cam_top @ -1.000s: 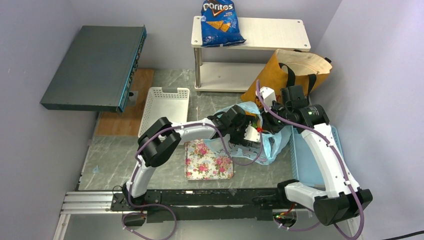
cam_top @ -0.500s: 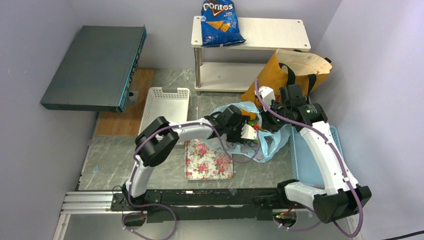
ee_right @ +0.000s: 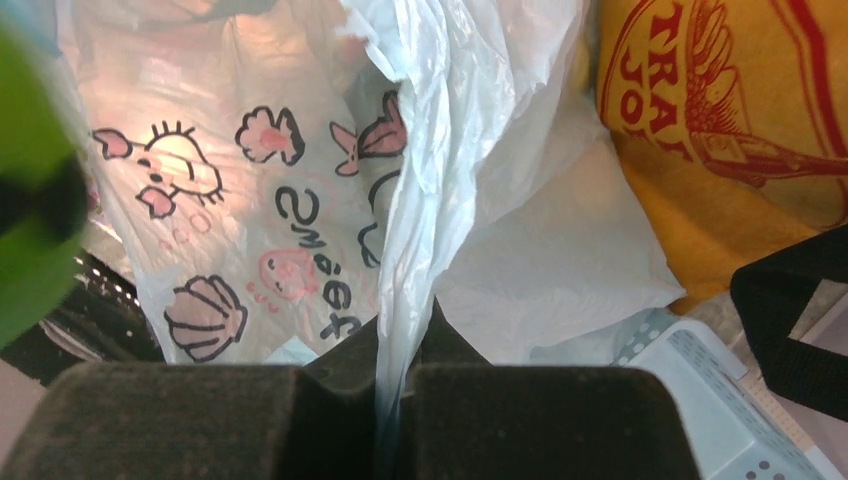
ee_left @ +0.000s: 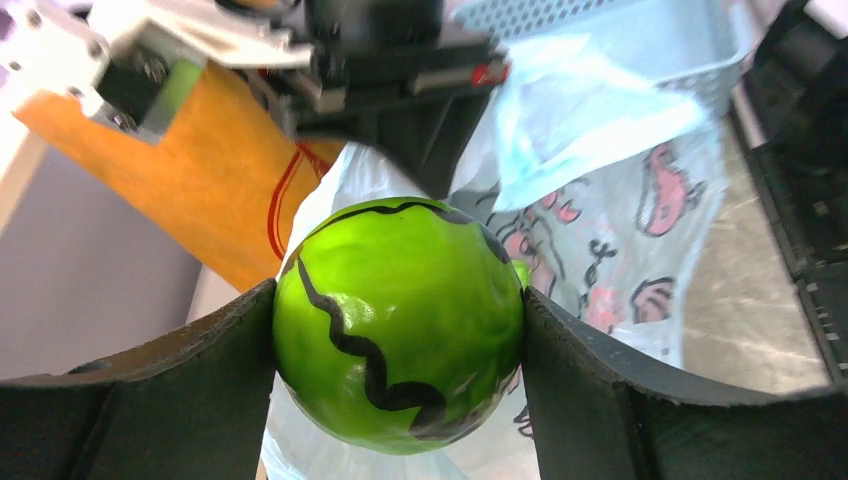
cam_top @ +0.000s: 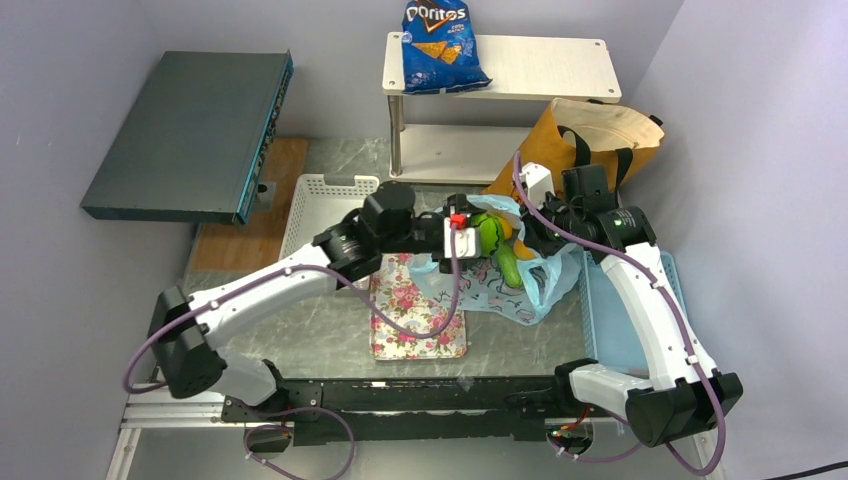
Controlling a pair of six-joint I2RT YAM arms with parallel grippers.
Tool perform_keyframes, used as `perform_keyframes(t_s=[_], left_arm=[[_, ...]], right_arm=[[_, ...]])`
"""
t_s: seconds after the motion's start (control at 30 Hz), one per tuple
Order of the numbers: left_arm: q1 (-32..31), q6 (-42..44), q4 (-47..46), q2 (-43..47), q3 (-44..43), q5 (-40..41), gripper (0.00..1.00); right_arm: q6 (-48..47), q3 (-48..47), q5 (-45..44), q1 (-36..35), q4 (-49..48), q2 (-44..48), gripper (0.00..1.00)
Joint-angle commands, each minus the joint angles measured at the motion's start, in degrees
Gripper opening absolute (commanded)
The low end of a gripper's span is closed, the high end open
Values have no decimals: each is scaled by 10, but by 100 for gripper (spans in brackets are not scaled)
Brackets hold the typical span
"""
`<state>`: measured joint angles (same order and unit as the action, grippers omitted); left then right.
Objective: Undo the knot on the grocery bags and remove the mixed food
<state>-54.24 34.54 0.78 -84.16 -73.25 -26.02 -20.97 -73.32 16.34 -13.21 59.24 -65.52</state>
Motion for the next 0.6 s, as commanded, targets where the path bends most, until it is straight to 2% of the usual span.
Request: perform_keyframes(t_s=[0.0, 0.13, 0.23, 0.43, 0.57], left_arm=[[-17, -32, -13, 50, 15, -91, 27], [-52, 0, 25, 58, 3, -87, 27], [-46, -39, 19, 61, 10, -64, 26], [64, -188, 39, 117, 26, -42, 28], [161, -214, 104, 189, 48, 6, 30]], right_arm=[[25, 3, 4, 3, -67, 8, 0], [26, -1, 13, 3, -69, -2, 0], [10, 0, 11, 3, -60, 5, 0], [-11, 5, 9, 2, -31, 39, 0], [-40, 26, -1, 2, -10, 64, 0]])
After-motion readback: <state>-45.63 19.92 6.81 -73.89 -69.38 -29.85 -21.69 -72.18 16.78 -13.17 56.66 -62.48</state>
